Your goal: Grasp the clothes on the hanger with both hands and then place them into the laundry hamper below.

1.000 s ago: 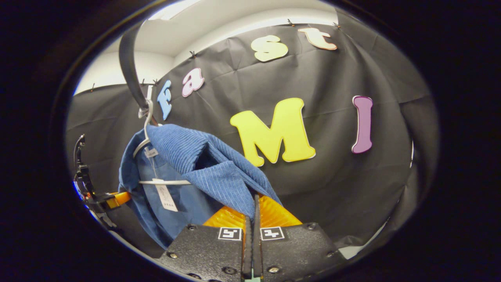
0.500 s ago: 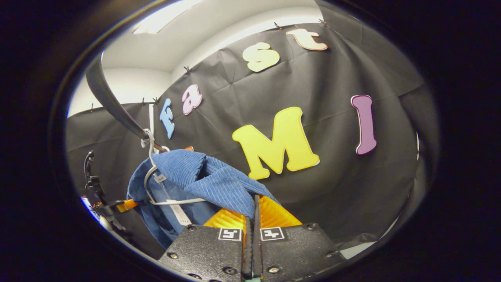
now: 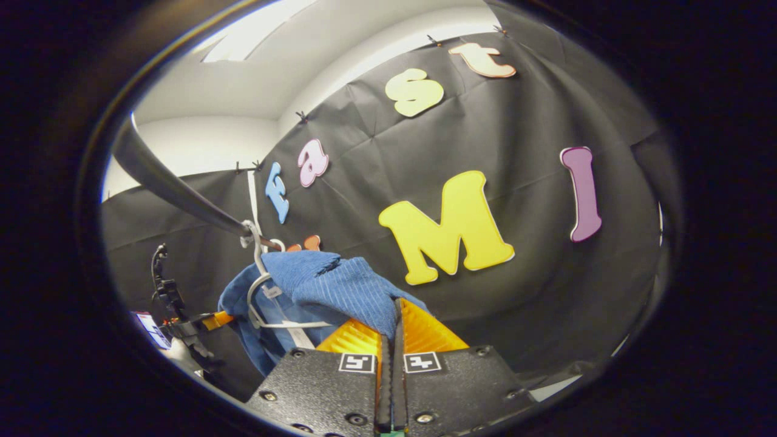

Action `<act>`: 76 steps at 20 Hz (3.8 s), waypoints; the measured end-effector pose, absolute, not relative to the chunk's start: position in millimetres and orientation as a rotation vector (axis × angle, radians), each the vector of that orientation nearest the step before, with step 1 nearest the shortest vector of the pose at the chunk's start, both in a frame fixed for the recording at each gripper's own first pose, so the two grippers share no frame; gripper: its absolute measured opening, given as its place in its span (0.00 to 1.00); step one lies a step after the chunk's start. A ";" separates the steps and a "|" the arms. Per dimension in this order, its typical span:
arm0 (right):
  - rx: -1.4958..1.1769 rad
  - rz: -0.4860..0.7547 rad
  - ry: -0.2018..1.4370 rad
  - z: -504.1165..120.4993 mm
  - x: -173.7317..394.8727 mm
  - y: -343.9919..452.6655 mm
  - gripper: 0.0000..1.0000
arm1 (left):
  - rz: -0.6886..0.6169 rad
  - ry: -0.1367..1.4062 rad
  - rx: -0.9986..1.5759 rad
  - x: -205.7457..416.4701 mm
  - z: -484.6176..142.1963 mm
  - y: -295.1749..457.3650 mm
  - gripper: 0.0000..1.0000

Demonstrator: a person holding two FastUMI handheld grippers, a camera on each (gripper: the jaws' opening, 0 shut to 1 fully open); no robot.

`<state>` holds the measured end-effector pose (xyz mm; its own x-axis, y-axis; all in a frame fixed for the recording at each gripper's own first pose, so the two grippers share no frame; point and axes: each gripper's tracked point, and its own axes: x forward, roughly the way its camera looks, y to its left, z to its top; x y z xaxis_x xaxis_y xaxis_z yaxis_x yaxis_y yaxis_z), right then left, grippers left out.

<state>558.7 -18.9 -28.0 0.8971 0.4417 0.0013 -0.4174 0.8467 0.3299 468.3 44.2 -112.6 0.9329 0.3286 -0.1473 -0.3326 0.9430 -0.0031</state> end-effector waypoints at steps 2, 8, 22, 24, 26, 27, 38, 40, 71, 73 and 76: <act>0.326 0.431 0.054 -19.3 564.7 -20.9 0.04 | 0.336 0.137 -0.024 473.4 -105.9 46.4 0.05; 0.398 0.518 0.013 3.0 562.1 -17.6 0.04 | 0.329 0.102 -0.017 476.6 -82.4 45.6 0.05; 0.357 0.360 -0.127 27.5 602.5 -37.0 0.05 | 0.318 0.102 -0.066 491.4 -77.1 48.4 0.00; 0.389 0.355 -0.151 36.7 608.1 -36.8 0.05 | 0.319 0.083 -0.074 494.7 -70.3 49.5 0.05; 0.379 0.337 -0.152 37.6 618.4 -38.5 0.05 | 0.317 0.083 -0.067 500.7 -66.0 49.5 0.00; 0.381 0.332 -0.151 37.1 622.2 -38.7 0.06 | 0.311 0.083 -0.069 504.4 -65.8 50.1 0.00; 0.299 0.239 0.029 -42.0 642.7 -38.7 0.05 | 0.277 0.192 -0.084 508.7 -120.6 54.5 0.00; 0.303 0.223 0.063 -57.5 641.3 -41.3 0.05 | 0.266 0.220 -0.109 505.6 -136.0 52.7 0.00; 0.253 0.429 0.444 -190.2 455.8 153.1 0.05 | -0.208 0.409 -0.136 394.4 -232.3 -112.7 0.00; 0.243 0.421 0.474 -207.5 445.1 154.8 0.05 | -0.220 0.430 -0.151 384.8 -245.6 -117.7 0.00; 0.218 0.407 0.542 -245.6 432.9 153.0 0.05 | -0.236 0.484 -0.136 368.0 -280.5 -125.3 0.05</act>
